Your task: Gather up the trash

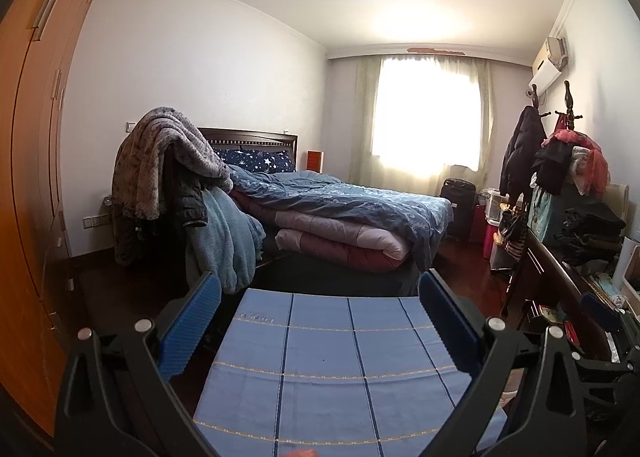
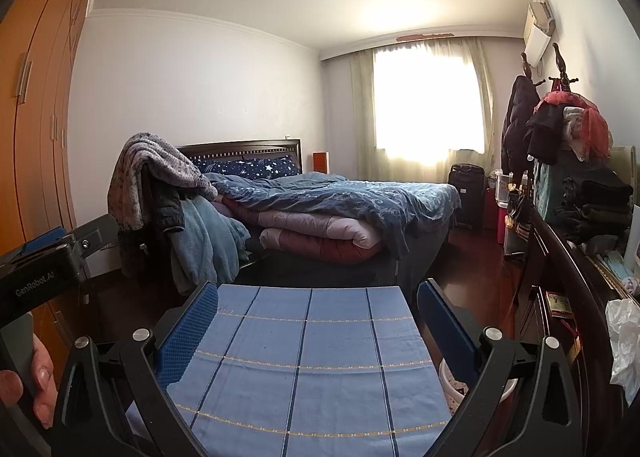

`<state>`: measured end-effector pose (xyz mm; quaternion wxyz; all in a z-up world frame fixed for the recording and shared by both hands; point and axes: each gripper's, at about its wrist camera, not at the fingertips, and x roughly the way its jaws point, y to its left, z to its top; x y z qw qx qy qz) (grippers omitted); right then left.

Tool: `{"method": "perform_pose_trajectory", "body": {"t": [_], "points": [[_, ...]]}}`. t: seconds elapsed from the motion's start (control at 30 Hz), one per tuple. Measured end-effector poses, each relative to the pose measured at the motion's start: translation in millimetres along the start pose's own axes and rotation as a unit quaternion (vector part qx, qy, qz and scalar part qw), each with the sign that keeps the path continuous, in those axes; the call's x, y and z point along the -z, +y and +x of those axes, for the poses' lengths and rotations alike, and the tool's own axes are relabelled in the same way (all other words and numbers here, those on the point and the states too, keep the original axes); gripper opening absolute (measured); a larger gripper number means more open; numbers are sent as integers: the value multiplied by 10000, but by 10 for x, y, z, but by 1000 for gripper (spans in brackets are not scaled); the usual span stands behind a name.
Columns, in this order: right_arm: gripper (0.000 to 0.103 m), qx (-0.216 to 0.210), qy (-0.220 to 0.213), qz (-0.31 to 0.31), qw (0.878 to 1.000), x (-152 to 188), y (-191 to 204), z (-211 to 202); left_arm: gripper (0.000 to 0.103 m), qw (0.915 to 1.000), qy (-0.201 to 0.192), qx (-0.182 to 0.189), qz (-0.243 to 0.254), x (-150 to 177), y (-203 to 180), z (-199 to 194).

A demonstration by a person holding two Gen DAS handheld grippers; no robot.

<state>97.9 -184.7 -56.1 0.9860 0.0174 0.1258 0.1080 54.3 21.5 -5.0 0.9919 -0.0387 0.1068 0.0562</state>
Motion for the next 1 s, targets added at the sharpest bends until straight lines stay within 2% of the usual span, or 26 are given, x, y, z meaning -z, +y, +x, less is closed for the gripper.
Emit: {"method": "perform_pose_trajectory", "body": {"t": [0.37, 0.67, 1.0], "points": [[99, 32, 30, 41, 10000, -19, 8, 25, 100, 9998, -34, 184, 97, 7, -69, 12], [99, 69, 173, 72, 9998, 26, 2, 201, 100, 9996, -114, 252, -54, 17, -12, 82], [99, 53, 311, 61, 9995, 91, 9, 339, 100, 9998, 70, 196, 37, 49, -32, 254]]}}
